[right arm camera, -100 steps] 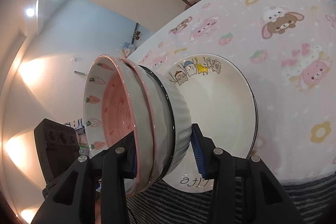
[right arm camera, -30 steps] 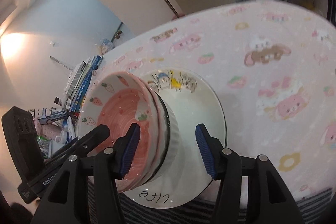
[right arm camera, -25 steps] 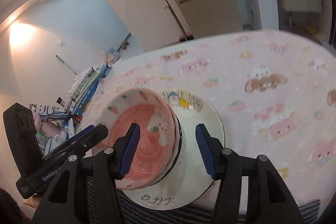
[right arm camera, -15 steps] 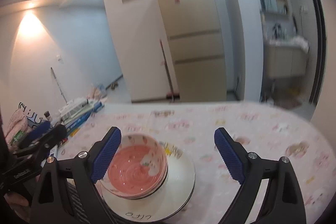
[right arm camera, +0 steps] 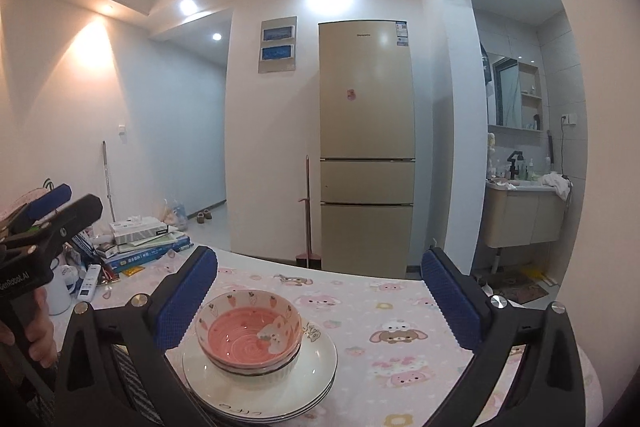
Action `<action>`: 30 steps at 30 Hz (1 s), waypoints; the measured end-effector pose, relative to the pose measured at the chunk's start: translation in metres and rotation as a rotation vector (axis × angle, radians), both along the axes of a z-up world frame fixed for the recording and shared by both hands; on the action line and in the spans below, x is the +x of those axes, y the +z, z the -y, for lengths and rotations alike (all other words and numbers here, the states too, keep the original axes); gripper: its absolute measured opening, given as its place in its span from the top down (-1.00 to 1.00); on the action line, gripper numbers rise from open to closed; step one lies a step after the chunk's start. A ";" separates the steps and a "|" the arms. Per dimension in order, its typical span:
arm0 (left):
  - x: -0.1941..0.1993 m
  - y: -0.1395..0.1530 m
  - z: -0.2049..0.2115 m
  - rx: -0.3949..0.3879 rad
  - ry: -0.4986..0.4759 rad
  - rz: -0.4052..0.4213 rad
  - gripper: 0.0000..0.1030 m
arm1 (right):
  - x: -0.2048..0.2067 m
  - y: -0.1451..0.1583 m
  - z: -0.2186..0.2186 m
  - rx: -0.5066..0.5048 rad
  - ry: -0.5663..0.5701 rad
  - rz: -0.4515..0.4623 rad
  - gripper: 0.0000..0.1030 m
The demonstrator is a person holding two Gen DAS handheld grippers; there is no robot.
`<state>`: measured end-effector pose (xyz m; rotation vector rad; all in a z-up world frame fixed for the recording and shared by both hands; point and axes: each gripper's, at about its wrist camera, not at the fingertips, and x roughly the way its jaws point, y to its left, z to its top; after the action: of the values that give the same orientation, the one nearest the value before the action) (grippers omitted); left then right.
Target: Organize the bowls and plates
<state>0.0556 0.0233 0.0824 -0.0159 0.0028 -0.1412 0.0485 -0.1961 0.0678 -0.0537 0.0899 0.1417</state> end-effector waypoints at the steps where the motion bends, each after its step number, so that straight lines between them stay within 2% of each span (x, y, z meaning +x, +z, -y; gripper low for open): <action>1: -0.006 -0.004 0.002 -0.001 -0.004 -0.007 -1.00 | -0.004 -0.002 0.000 0.001 -0.001 0.012 -1.00; 5: -0.020 -0.016 0.009 0.025 -0.017 -0.011 -1.00 | -0.019 -0.013 0.001 0.019 0.001 0.054 -1.00; 9: -0.017 -0.028 0.007 0.007 -0.002 -0.054 -1.00 | -0.016 -0.030 0.007 0.073 0.045 0.023 -1.00; 12: -0.018 -0.038 0.010 0.032 0.018 -0.035 -1.00 | -0.012 -0.047 0.007 0.051 0.016 0.011 -1.00; 18: -0.012 -0.059 0.013 0.043 -0.008 -0.060 -1.00 | -0.010 -0.071 0.010 0.058 0.010 -0.017 -1.00; 22: -0.010 -0.069 0.017 0.053 -0.024 -0.083 -1.00 | -0.008 -0.078 0.010 0.052 0.005 -0.023 -1.00; 30: -0.019 -0.079 0.015 0.045 0.013 -0.048 -1.00 | -0.010 -0.085 0.005 0.009 0.014 -0.017 -1.00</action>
<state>0.0364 0.0083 0.0038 0.0252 0.0539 -0.1276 0.0389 -0.2012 -0.0177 -0.0443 0.1063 0.1569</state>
